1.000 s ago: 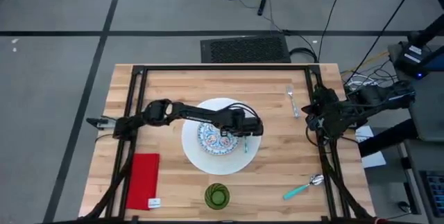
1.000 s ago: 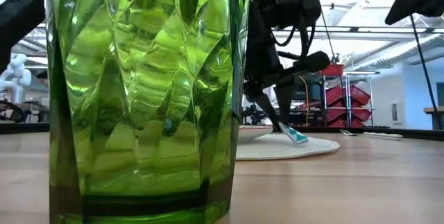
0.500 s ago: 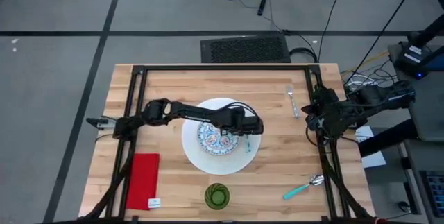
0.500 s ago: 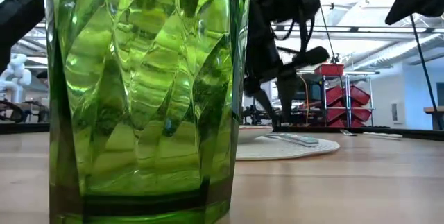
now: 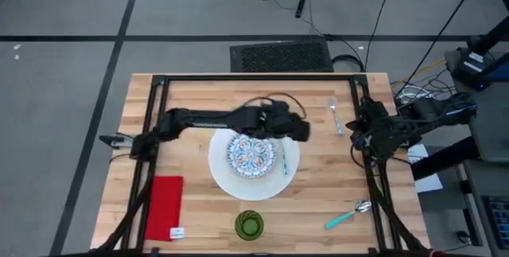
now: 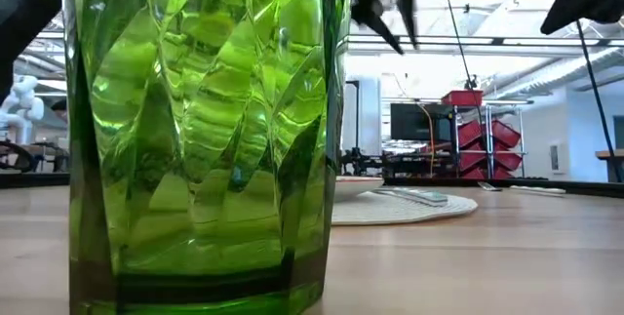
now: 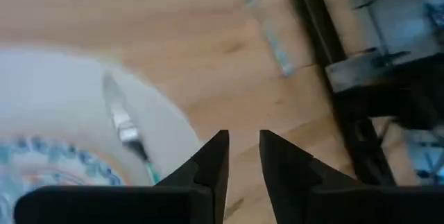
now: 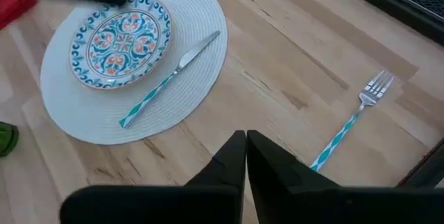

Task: Set table place
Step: Put the white table knife to the right side of the blue patterned plate on the white tablemat

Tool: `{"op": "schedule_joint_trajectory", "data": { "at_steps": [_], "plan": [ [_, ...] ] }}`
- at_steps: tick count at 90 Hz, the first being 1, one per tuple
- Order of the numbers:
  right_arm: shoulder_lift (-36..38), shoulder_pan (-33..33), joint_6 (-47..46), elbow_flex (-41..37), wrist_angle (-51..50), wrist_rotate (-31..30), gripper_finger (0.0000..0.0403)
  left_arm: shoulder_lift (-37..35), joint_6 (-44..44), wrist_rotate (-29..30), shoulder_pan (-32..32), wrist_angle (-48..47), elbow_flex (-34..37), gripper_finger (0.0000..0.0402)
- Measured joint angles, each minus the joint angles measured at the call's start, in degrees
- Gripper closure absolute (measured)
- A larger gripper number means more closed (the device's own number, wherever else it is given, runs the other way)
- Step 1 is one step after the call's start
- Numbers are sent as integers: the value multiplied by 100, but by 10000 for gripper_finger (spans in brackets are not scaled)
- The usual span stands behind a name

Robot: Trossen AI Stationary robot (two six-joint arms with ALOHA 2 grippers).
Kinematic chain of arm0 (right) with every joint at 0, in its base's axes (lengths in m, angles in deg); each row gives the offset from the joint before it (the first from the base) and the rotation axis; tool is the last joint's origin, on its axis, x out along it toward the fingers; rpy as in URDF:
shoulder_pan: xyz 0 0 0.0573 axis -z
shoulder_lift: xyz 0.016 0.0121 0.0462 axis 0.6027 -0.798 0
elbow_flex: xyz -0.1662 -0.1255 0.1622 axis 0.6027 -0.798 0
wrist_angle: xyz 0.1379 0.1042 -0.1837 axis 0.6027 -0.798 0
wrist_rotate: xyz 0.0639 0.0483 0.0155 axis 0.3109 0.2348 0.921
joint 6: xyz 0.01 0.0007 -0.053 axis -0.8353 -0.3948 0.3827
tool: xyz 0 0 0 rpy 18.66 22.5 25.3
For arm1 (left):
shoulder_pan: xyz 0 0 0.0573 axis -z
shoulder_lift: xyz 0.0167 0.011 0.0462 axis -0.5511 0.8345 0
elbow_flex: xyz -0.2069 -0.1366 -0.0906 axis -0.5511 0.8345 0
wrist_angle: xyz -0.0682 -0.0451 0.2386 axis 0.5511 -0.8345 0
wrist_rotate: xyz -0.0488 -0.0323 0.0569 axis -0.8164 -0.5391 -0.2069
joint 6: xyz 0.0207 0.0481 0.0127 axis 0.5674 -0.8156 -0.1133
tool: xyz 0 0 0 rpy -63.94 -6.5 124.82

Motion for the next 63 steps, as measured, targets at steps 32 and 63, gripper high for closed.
{"op": "schedule_joint_trajectory", "data": {
  "at_steps": [32,63],
  "plan": [
    [-156,2,-27,1,589,40,403,-1452,-256,456,276,-2537,122,339],
    [-1621,341,-309,-3,1624,1067,403,-2611,-300,729,908,-2383,2138,400]
  ]
}}
